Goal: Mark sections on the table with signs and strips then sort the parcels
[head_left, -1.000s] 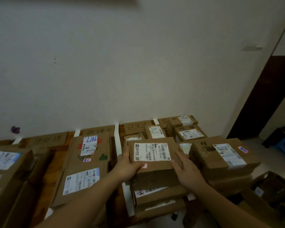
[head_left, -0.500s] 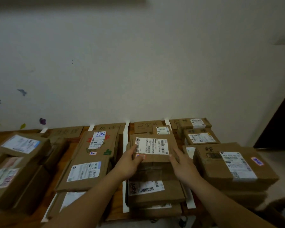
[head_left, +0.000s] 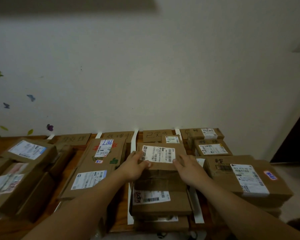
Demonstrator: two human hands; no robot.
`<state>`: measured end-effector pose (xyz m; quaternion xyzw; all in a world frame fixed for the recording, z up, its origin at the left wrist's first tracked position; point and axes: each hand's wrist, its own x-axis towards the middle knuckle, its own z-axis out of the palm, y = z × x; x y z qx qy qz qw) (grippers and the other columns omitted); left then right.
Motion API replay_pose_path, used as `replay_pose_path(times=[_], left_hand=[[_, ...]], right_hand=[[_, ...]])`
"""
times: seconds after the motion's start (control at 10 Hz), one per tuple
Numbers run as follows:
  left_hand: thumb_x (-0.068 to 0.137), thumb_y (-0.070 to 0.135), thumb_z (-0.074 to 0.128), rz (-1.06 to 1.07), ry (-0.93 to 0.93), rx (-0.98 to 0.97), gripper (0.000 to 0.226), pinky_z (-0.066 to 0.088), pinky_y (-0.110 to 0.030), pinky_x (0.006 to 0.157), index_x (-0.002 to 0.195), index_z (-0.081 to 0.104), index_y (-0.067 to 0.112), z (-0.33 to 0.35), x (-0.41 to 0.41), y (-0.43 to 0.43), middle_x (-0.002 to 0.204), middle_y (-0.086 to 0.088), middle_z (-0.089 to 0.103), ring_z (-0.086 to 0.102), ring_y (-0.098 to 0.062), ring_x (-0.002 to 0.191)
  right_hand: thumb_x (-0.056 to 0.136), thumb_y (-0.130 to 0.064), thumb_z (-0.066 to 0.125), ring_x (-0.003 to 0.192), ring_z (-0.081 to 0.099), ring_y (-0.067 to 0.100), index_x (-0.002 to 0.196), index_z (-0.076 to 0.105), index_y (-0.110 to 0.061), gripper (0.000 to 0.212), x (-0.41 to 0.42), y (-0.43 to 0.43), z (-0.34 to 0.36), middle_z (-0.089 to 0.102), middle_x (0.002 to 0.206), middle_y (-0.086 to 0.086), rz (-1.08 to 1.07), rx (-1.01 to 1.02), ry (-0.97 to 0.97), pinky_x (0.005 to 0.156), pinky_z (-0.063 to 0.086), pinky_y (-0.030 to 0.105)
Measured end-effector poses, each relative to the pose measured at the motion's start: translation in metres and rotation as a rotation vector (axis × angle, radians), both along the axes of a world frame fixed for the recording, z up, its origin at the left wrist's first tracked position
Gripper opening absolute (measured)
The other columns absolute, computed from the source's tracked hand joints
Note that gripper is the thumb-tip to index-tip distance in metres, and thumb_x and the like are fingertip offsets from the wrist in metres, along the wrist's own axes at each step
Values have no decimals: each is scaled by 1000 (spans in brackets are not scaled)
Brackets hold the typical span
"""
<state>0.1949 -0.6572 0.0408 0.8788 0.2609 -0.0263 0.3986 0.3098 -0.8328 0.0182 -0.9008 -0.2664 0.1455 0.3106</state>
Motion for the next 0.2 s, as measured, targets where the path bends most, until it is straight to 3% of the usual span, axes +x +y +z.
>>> replay_pose_path(times=[0.2], left_hand=[[93,52,45,38,44,121,66,21,-51,116,149,20,30,11,-23,10,159,-1,12,16,-27,145]], right_hand=[[98,-50,37,133,36,22,142,35,-29,49,-8,-3,19,30,148,2,-17,4,-83,107,36,41]])
